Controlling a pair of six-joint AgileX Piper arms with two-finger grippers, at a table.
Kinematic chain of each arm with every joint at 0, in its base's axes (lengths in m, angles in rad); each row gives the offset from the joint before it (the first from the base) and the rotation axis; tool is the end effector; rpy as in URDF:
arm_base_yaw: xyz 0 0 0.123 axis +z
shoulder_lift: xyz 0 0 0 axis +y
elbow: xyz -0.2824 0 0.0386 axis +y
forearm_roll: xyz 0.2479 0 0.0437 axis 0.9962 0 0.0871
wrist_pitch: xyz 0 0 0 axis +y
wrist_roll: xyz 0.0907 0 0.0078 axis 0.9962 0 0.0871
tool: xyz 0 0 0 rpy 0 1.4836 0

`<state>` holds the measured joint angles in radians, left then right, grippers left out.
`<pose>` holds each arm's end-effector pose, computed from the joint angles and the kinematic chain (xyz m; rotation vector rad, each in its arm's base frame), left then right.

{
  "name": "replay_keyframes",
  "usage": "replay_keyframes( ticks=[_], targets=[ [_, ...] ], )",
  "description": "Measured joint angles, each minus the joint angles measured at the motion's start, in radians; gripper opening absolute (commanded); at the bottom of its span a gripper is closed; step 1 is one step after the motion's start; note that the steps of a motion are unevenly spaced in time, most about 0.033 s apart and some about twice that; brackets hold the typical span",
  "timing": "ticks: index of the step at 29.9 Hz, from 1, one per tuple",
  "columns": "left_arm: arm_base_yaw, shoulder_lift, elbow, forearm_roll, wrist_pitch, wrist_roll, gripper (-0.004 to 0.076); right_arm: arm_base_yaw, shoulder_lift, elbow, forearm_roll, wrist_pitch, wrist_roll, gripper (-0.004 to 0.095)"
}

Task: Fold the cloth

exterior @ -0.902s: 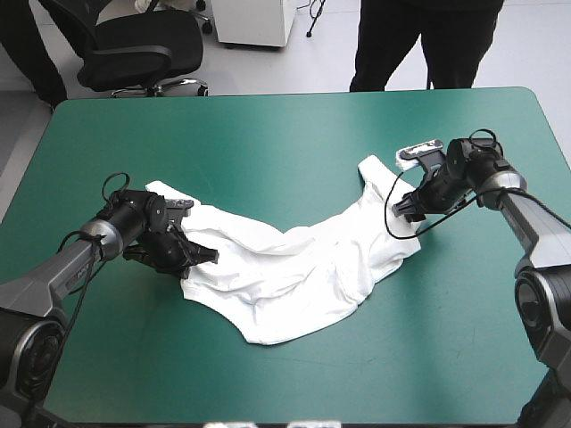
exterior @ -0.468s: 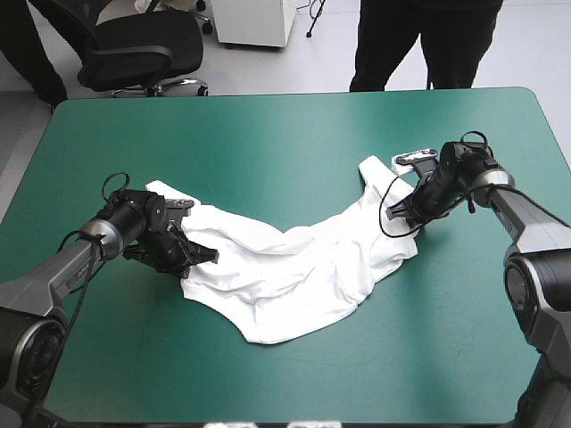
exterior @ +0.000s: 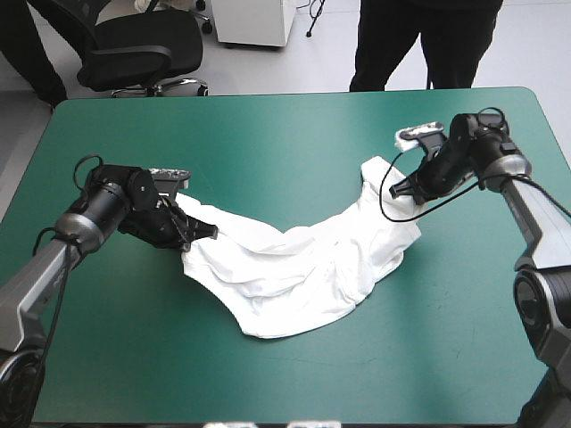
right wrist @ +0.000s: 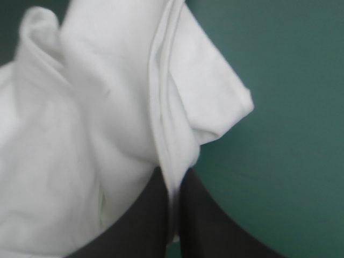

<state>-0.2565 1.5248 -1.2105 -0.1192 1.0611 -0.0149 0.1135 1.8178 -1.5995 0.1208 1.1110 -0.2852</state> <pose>0.2880 -0.0853 0.2849 0.2839 2.8552 -0.2150 0.3837 0.0536 0.2908 -0.5058 2.7559 0.1238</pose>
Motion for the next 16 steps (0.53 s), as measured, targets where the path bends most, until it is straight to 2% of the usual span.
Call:
replay_keyframes(
  ticks=[6, 11, 16],
  targets=[
    [0.0, -0.154, -0.137, 0.002, 0.1, 0.0, -0.0017, 0.0, -0.13, -0.174, -0.001, 0.087, 0.016, -0.0017],
    [0.0, -0.283, -0.303, 0.002, 0.135, -0.004, -0.0017, 0.0, -0.223, -0.28, -0.001, 0.103, 0.039, -0.0017],
    [0.0, -0.346, -0.545, 0.002, 0.168, -0.004, -0.0017, 0.0, -0.324, -0.375, 0.006, 0.086, 0.053, -0.0017]
  ],
)
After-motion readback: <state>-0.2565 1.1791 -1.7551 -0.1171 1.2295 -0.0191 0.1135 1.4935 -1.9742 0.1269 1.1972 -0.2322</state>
